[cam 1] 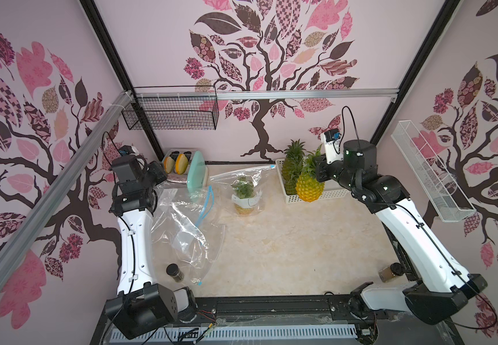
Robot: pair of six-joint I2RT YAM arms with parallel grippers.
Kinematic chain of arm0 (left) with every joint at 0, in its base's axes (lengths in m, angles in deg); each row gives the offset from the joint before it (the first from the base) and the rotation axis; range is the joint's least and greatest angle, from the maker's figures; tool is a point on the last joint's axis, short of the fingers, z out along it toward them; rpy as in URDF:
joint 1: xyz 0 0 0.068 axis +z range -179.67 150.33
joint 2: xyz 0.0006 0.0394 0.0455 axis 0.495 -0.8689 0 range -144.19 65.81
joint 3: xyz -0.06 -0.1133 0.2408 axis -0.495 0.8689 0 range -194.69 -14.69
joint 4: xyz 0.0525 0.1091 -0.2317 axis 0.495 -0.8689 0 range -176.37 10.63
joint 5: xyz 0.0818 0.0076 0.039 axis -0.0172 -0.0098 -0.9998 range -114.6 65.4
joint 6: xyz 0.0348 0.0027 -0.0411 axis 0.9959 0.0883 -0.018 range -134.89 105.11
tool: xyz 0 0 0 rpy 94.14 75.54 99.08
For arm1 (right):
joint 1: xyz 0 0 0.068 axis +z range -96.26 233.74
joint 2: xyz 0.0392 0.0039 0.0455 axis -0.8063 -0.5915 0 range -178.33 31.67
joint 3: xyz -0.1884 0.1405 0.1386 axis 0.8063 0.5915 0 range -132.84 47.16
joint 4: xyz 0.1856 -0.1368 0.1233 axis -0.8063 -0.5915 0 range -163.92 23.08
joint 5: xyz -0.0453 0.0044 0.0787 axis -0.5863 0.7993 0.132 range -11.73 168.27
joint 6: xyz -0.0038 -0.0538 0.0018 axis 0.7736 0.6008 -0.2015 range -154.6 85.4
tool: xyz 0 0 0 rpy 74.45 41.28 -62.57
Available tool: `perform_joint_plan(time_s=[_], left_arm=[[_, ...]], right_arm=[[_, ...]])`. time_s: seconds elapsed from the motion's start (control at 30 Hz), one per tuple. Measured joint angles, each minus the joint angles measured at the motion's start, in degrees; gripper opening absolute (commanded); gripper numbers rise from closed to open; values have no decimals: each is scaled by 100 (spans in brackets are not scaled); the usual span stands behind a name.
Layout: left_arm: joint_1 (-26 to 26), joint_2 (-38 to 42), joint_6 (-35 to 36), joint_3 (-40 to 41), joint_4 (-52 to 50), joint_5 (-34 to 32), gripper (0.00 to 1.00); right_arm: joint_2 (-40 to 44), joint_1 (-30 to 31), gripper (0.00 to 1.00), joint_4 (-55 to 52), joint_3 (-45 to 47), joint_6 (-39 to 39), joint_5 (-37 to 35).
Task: Open the zip-top bag and take out the pineapple
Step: Place the pineapple in the basket.
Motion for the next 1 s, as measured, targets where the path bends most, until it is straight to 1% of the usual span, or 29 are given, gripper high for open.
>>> perform_joint_plan(time_s=[0.17, 0.4, 0.57, 0.77, 1.0], left_arm=[[0, 122, -195, 2, 413, 787, 50], [-7, 260, -297, 2, 938, 1945, 53], [-68, 485, -337, 68, 1342, 2529, 54], [-92, 638, -398, 337, 1746, 3005, 55], [-140, 793, -675, 863, 2238, 3279, 56]], right_arm=[[-402, -448, 0, 212, -24, -2, -7], [-1200, -833, 0, 256, -623, 37, -186], [-1569, -1064, 0, 367, -988, 44, -302], [-2094, -1388, 0, 514, -1399, 22, -345], [-2811, -1725, 0, 664, -1694, -24, -251]])
